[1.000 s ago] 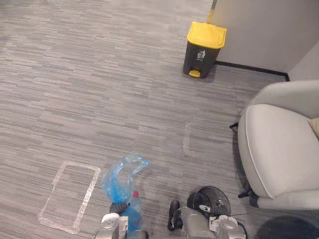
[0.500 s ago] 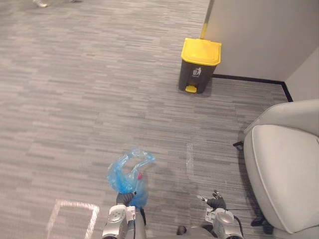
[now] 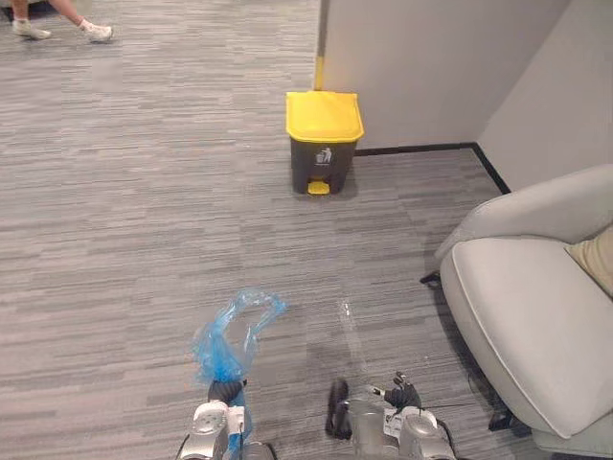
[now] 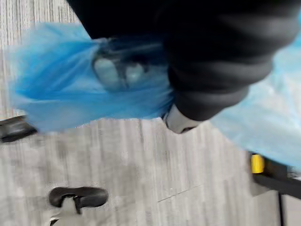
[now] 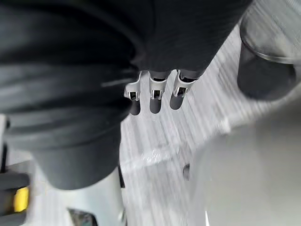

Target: Gather rubbish on tea table into small bin, then transfer packed bag to large trash can.

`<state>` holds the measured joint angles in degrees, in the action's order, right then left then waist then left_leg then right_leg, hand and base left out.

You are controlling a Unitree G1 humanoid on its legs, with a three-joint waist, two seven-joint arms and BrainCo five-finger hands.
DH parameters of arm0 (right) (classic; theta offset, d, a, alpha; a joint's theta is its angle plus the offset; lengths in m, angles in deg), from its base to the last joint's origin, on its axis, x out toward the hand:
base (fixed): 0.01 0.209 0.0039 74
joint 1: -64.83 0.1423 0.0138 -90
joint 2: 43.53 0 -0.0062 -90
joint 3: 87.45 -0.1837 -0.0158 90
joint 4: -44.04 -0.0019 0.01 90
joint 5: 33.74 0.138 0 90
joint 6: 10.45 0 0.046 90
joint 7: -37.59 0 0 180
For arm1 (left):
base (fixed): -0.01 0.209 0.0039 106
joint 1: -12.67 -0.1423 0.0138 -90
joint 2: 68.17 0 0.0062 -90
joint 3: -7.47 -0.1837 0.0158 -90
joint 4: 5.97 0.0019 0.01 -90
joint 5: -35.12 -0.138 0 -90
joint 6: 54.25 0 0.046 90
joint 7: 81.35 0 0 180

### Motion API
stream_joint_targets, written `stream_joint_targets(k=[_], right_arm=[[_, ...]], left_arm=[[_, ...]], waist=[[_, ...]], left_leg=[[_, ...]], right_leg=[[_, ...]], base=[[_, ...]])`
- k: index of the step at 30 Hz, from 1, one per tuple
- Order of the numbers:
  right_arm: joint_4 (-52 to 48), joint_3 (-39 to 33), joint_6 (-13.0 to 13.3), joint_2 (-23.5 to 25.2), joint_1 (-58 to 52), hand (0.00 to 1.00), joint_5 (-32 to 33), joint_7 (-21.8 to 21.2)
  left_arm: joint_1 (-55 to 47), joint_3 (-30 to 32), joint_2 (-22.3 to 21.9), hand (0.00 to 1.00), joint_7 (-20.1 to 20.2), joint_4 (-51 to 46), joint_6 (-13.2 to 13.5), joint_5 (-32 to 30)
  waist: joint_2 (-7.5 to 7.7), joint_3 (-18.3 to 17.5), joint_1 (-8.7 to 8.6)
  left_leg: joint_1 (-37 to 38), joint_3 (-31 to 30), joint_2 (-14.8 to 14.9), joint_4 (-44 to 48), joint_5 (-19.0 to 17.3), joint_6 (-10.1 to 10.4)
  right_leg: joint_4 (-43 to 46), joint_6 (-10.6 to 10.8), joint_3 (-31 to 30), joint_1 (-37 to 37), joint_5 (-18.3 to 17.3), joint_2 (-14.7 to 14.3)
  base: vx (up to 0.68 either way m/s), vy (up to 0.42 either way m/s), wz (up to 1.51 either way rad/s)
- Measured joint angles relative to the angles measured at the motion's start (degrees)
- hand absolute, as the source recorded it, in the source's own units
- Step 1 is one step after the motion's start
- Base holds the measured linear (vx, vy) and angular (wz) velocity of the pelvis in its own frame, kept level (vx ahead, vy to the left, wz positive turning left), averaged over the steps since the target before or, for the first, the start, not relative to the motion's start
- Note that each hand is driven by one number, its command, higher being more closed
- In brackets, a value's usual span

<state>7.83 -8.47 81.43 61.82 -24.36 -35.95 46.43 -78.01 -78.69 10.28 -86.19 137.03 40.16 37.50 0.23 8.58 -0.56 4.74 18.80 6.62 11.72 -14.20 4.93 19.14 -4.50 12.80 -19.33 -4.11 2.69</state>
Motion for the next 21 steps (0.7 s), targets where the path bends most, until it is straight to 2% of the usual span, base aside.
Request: stream_joint_targets(k=[1,2,3,4,6,8,10,11,12,13,15,16,18,20,21], right_arm=[[-0.01,-0.27,-0.05,0.04,-0.06,0.0,0.0,0.04],[-0.24,-0.34,-0.25,0.53,-1.17,0.0,0.01,0.07],[-0.65,-0.17,-0.23,0.63,-1.4,0.0,0.0,0.1],[-1.39,0.71,-0.2,0.6,-1.8,0.0,0.08,0.12],[-1.41,1.22,-0.17,0.94,-0.78,0.0,0.11,0.09],[-1.82,1.14,-0.16,1.23,-0.18,0.0,0.11,0.09],[-3.12,-0.3,-0.24,2.13,-0.05,0.0,0.14,0.3],[-3.16,-0.52,-0.24,2.15,-0.11,0.0,0.13,0.34],[-3.16,-1.23,-0.27,2.05,-0.29,0.0,0.12,0.53],[-2.82,-1.55,-0.29,0.93,-0.46,0.0,0.11,0.79],[-1.66,-1.37,-0.49,1.71,-0.31,0.0,0.09,0.78],[-1.09,-1.85,-0.63,2.58,-0.7,0.0,0.06,0.8],[-1.15,-1.85,-0.66,2.96,-0.61,0.0,0.05,0.74],[-1.19,-1.8,-0.62,2.95,-0.91,0.0,-0.05,0.67],[-1.18,-1.67,-0.66,2.96,-1.42,0.0,-0.12,0.6]], left_arm=[[0.0,0.38,-0.21,1.0,0.0,-0.01,-0.01,0.0],[-0.18,2.02,-1.25,1.0,0.0,-0.57,-0.02,0.01],[-0.32,2.04,-1.46,1.0,0.01,-0.99,0.02,0.01],[-1.18,2.01,-2.27,1.0,0.12,-3.12,0.19,0.02],[-2.1,1.99,-2.91,1.0,0.12,-4.29,0.2,0.04],[-2.35,1.96,-3.34,1.0,0.16,-4.83,0.18,0.06],[-2.14,2.82,-4.25,1.0,0.15,-5.3,0.17,0.05],[-2.04,3.02,-4.4,1.0,0.16,-5.39,0.19,0.06],[-1.9,3.08,-4.94,1.0,0.13,-5.39,0.2,0.08],[-2.25,3.09,-5.8,1.0,0.11,-5.05,0.23,0.12],[-2.31,3.09,-5.43,1.0,0.07,-4.38,0.21,0.16],[-1.59,3.12,-4.98,1.0,0.05,-4.13,0.19,0.16],[-1.73,3.02,-4.65,1.0,0.05,-4.04,0.18,0.14],[-2.25,2.54,-4.41,1.0,0.02,-4.08,0.15,0.13],[-2.48,1.21,-3.75,1.0,0.04,-3.99,0.01,0.12]], waist=[[-0.14,0.1,-0.05],[-0.44,0.32,-0.25],[-0.64,0.49,-0.16],[-0.95,0.68,0.94],[-0.65,0.45,1.69],[-0.4,0.23,2.43],[0.09,0.73,3.4],[0.17,0.77,3.47],[-0.02,0.6,3.75],[-1.31,-0.06,4.16],[0.42,-0.69,3.91],[1.57,-0.9,4.18],[1.57,-0.9,4.41],[0.88,-0.94,4.2],[0.64,-0.74,4.06]], left_leg=[[-0.49,-0.61,0.48,2.05,-0.04,0.03],[-4.62,-2.72,3.81,16.92,0.26,0.29],[-6.13,-3.36,4.99,21.98,0.79,0.5],[-10.9,-3.71,8.77,35.99,0.17,-0.32],[-15.98,-3.2,10.14,41.68,-0.82,-0.69],[-19.49,-1.74,10.17,39.26,-1.7,-1.53],[-22.7,1.13,8.38,26.68,-1.8,-2.0],[-23.03,1.04,7.62,23.84,-1.36,-1.95],[-22.84,0.52,5.52,13.97,2.15,-1.17],[-22.06,-1.34,4.16,6.45,11.54,-1.88],[-21.39,-0.32,1.33,5.92,10.32,-3.62],[-20.94,1.13,-0.5,7.76,7.8,-4.79],[-18.82,2.35,-1.45,8.71,5.24,-5.58],[-15.16,2.82,-1.77,8.01,2.66,-5.56],[-12.22,3.07,-1.91,7.44,0.92,-5.47]], right_leg=[[-0.1,-0.34,0.37,0.71,-0.34,-0.1],[-2.33,-0.88,1.75,6.07,-1.55,-1.16],[-3.04,-1.03,2.03,7.66,-1.93,-1.64],[-4.32,-1.79,1.64,11.89,-3.84,-3.14],[-4.49,-1.55,0.34,14.9,-5.74,-3.44],[-5.57,-0.76,-1.03,16.76,-6.3,-3.07],[-7.63,1.17,-2.53,19.58,-6.95,-0.88],[-7.89,1.79,-2.69,19.89,-7.21,-0.35],[-8.52,3.7,-3.36,20.74,-7.97,0.82],[-8.6,6.01,-4.96,21.02,-9.09,0.87],[-9.62,7.15,-5.72,21.67,-9.19,3.38],[-10.56,8.43,-6.16,23.39,-8.9,5.6],[-8.11,9.48,-7.21,24.03,-8.33,7.0],[2.91,10.81,-8.6,21.08,-8.11,7.89],[16.77,13.92,-9.4,15.43,-7.11,8.84]], base=[[0.58,-0.196,0.22],[0.34,-0.115,0.35],[0.46,-0.079,0.21],[0.26,0.012,-0.11],[0.35,0.048,-0.34],[0.3,0.096,-0.4],[0.33,0.169,-0.23],[0.34,0.225,-0.11],[0.37,0.288,-0.28],[0.38,0.315,-0.3],[0.36,0.263,-0.01],[0.41,0.246,0.1],[0.44,0.263,-0.19],[0.35,0.194,-0.28],[0.16,0.08,-0.11]])
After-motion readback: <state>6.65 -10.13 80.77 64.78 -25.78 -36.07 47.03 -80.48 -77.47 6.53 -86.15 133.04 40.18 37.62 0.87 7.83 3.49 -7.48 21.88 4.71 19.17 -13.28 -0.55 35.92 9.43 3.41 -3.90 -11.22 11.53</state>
